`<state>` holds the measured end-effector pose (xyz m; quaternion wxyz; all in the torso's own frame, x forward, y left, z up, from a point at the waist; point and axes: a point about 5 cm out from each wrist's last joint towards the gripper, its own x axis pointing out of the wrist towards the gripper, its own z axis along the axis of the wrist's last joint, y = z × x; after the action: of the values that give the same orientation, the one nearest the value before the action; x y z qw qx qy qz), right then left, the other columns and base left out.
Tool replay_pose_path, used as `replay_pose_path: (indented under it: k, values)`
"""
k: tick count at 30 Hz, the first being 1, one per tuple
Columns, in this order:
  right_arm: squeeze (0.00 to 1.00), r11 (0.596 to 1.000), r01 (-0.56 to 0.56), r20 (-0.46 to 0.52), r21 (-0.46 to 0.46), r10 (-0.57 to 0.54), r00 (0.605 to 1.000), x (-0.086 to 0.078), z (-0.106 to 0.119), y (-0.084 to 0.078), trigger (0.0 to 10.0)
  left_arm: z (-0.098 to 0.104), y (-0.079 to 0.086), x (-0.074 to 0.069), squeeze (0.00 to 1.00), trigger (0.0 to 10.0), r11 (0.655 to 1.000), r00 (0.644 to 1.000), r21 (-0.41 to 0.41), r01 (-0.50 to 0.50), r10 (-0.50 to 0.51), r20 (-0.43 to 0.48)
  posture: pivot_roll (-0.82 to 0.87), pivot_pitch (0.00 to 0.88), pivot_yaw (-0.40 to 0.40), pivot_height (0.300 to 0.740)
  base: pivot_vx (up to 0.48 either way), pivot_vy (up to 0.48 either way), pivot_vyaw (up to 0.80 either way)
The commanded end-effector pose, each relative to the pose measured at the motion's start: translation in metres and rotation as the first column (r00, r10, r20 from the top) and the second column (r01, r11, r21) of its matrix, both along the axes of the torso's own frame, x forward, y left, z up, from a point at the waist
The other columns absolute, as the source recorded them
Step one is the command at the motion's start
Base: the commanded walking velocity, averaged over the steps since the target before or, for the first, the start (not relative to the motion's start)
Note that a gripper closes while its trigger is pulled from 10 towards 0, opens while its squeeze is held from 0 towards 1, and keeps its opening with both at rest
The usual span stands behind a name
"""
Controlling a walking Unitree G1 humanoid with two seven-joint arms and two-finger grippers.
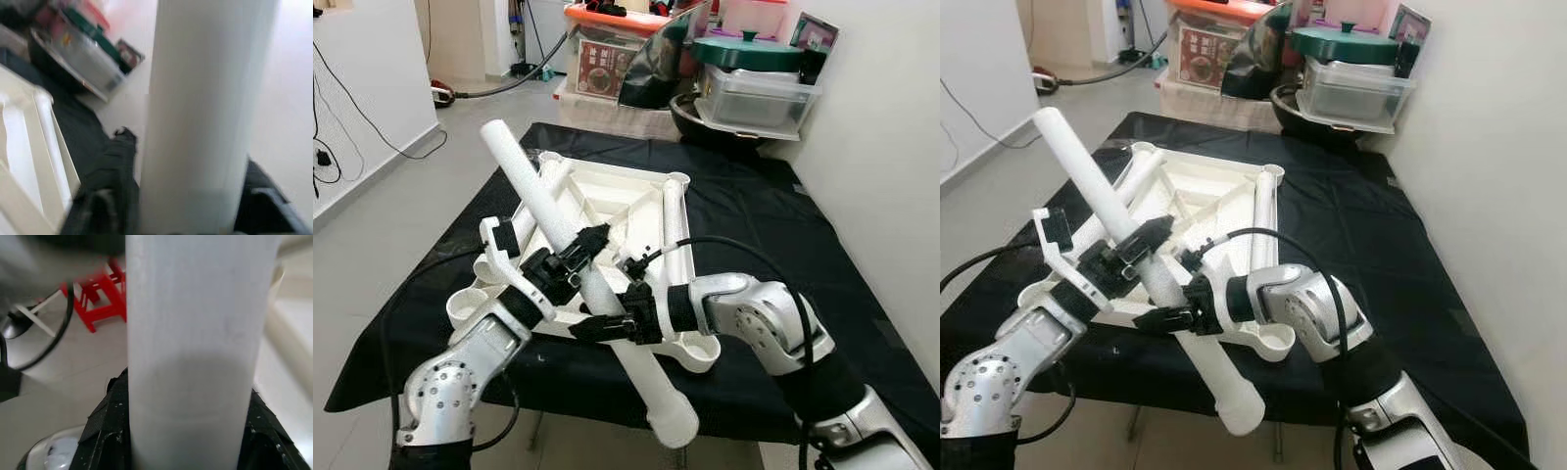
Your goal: Building children table
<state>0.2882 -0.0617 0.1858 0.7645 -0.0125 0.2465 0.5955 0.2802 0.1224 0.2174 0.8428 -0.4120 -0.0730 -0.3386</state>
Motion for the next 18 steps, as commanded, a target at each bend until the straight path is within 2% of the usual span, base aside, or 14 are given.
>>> replay_pose_path:
  k: [1,3,4,5,6,7,8,9,11,12,14,16,17,18]
  values:
    - [0.00,0.999,-0.033,-0.014,0.017,0.033,0.999,-0.004,0.001,0.005,0.0,0.005,-0.005,0.000,1.00,10.0,1.000,0.999,0.012,0.017,-0.018,0.035,0.08,0.000,-0.114,0.740,0.000,0.000,0.00]
    - [0.00,0.999,0.001,-0.027,0.048,0.000,1.000,-0.002,0.001,0.001,0.0,0.009,-0.001,-0.003,1.00,10.0,1.000,0.998,0.015,0.008,-0.009,0.067,0.08,0.000,-0.118,0.740,0.000,0.000,0.00]
    - [0.00,0.998,0.016,-0.028,0.061,-0.015,1.000,-0.001,0.002,-0.003,0.0,0.013,0.004,-0.006,1.00,10.0,1.000,0.996,-0.022,0.014,-0.012,0.085,0.08,0.000,-0.121,0.740,0.000,0.000,0.00]
    - [0.00,0.998,0.016,-0.028,0.061,-0.015,1.000,-0.001,0.002,-0.003,0.0,0.013,0.004,-0.006,1.00,10.0,1.000,0.996,-0.022,0.014,-0.012,0.085,0.08,0.000,-0.121,0.740,0.000,0.000,0.00]
    - [0.00,0.993,0.060,-0.037,0.098,-0.056,0.998,0.001,0.003,-0.012,0.0,0.027,0.013,-0.020,1.00,10.0,0.988,0.984,-0.122,0.097,-0.077,0.163,0.08,0.000,-0.120,0.740,0.000,0.000,0.00]
    - [0.00,0.993,0.060,-0.037,0.098,-0.056,0.998,0.001,0.003,-0.012,0.0,0.027,0.013,-0.020,1.00,10.0,0.988,0.984,-0.122,0.097,-0.077,0.163,0.08,0.000,-0.120,0.740,0.000,0.000,0.00]
    - [0.00,0.991,0.084,-0.037,0.108,-0.080,0.996,0.003,0.004,-0.017,0.0,0.030,0.016,-0.027,1.00,10.0,0.982,0.975,-0.134,0.134,-0.107,0.193,0.08,0.000,-0.120,0.740,0.000,0.000,0.00]
    - [0.00,0.991,0.084,-0.037,0.108,-0.080,0.996,0.003,0.004,-0.017,0.0,0.030,0.016,-0.027,1.00,10.0,0.982,0.975,-0.134,0.134,-0.107,0.193,0.08,0.000,-0.120,0.740,0.000,0.000,0.00]
    - [0.00,0.980,0.161,-0.033,0.120,-0.158,0.987,0.010,0.006,-0.028,0.0,0.029,0.016,-0.037,1.00,10.0,0.978,0.961,-0.090,0.187,-0.163,0.222,0.07,0.000,-0.120,0.740,0.000,0.000,0.00]
    - [0.00,0.980,0.161,-0.033,0.120,-0.158,0.987,0.010,0.006,-0.028,0.0,0.029,0.016,-0.037,1.00,10.0,0.978,0.961,-0.090,0.187,-0.163,0.222,0.07,0.000,-0.120,0.740,0.000,0.000,0.00]
    - [0.00,0.965,0.229,-0.023,0.129,-0.228,0.973,0.018,0.008,-0.037,0.0,0.027,0.014,-0.041,1.00,10.0,0.976,0.957,-0.065,0.207,-0.188,0.219,0.07,0.000,-0.121,0.740,0.000,0.000,0.00]
    - [0.00,0.926,0.343,-0.004,0.159,-0.346,0.938,0.033,0.016,-0.051,0.0,0.024,0.013,-0.045,1.00,10.0,0.974,0.956,-0.056,0.220,-0.204,0.212,0.07,0.000,-0.121,0.740,0.000,0.000,0.00]
    - [0.00,0.892,0.409,0.009,0.191,-0.418,0.908,0.043,0.024,-0.061,0.0,0.023,0.013,-0.045,0.00,10.0,0.976,0.958,-0.047,0.214,-0.200,0.207,0.07,0.000,-0.122,0.740,0.000,0.000,0.00]
    - [0.00,0.892,0.409,0.009,0.191,-0.418,0.908,0.043,0.024,-0.061,0.0,0.023,0.013,-0.045,0.00,10.0,0.976,0.958,-0.047,0.214,-0.200,0.207,0.07,0.000,-0.122,0.740,0.000,0.000,0.00]
